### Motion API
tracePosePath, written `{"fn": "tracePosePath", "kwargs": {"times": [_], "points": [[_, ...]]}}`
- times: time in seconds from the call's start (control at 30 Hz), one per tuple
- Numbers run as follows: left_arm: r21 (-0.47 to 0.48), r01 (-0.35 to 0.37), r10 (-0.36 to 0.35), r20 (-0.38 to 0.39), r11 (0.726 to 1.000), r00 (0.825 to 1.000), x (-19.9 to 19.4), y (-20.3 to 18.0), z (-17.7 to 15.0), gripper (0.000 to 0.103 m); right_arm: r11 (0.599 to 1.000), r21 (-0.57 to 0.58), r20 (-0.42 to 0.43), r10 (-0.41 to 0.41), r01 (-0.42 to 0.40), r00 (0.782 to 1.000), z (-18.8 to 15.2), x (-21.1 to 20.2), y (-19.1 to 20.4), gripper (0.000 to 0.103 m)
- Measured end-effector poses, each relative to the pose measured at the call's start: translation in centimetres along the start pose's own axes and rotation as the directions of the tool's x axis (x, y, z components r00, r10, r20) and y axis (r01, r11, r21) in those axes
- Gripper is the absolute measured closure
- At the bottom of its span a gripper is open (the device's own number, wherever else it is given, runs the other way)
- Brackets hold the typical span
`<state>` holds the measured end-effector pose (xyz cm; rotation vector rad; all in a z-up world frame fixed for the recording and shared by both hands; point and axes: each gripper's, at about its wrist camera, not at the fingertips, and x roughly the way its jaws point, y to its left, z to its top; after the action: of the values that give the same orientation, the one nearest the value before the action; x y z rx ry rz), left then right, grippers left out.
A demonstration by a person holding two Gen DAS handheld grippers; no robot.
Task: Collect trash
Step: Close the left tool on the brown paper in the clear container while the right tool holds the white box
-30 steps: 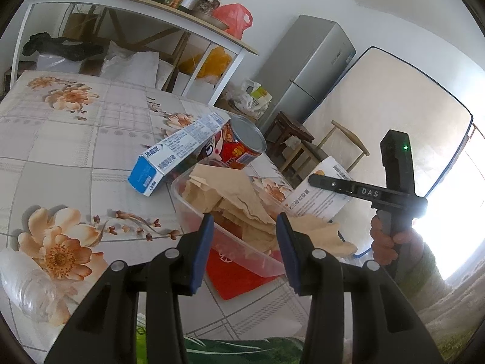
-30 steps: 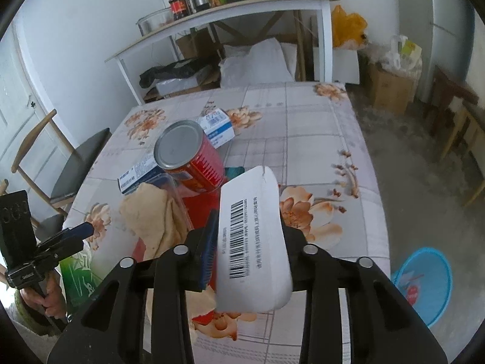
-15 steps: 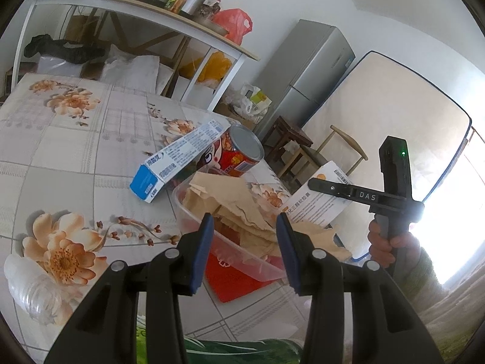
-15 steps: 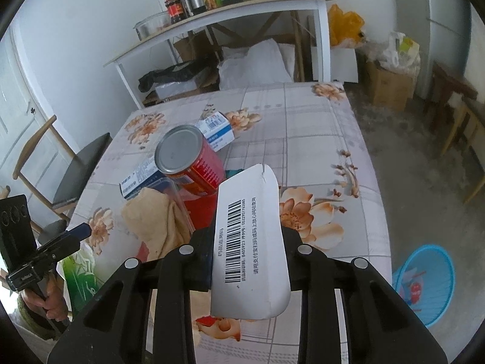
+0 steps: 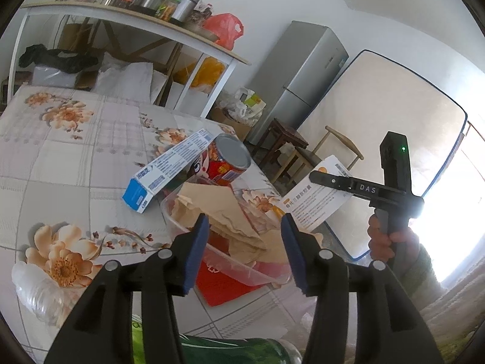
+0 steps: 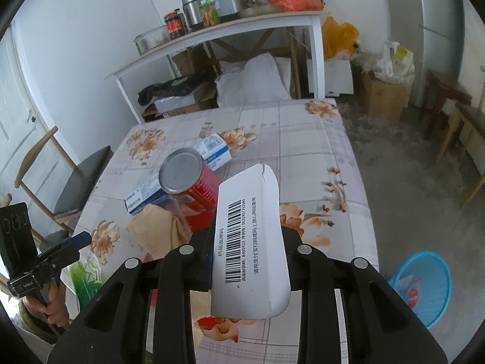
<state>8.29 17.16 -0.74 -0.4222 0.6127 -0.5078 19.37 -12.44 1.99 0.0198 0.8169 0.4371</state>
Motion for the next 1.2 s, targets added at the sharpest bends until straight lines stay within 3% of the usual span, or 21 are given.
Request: {"fn": "tracePosePath", "kwargs": {"times": [0.2,0.43,0.57,0.77,0.93,1.13,1.2], "points": [[0.043,0.048,-0.046,-0.028,0.998,0.999,0.5,-1.7,0.7,0.046,1.0,0.017,0.036,0.007,-0.007,0.999,0.0,-1.4,0.0,0.076],[0.116,-0.003,0.022,-0.158,0.993,0.987,4.5,-3.1,1.2,0.046,0.999,0.034,0.027,0.019,-0.02,0.999,-0.6,-1.8,-0.4,0.076],[0.171,0.008,0.038,-0.26,0.985,0.965,7.0,-4.0,1.1,0.038,0.999,0.043,0.028,0.029,-0.03,0.999,-0.9,-2.0,-0.7,0.076],[0.24,0.017,0.07,-0.347,0.971,0.935,9.1,-4.9,0.8,0.026,0.998,0.056,0.033,0.038,-0.04,0.999,-1.2,-2.0,-1.2,0.076],[0.256,-0.015,0.118,-0.391,0.966,0.913,10.8,-4.6,0.7,0.026,0.997,0.061,0.034,0.044,-0.046,0.998,-1.3,-2.0,-1.4,0.076],[0.178,-0.05,0.125,-0.44,0.983,0.889,12.3,-3.0,1.5,0.027,0.996,0.071,0.037,0.048,-0.051,0.998,-1.4,-2.0,-1.6,0.076],[0.159,-0.073,0.139,-0.456,0.985,0.879,12.7,-2.5,1.6,0.032,0.996,0.07,0.037,0.049,-0.052,0.998,-1.4,-2.0,-1.6,0.076]]}}
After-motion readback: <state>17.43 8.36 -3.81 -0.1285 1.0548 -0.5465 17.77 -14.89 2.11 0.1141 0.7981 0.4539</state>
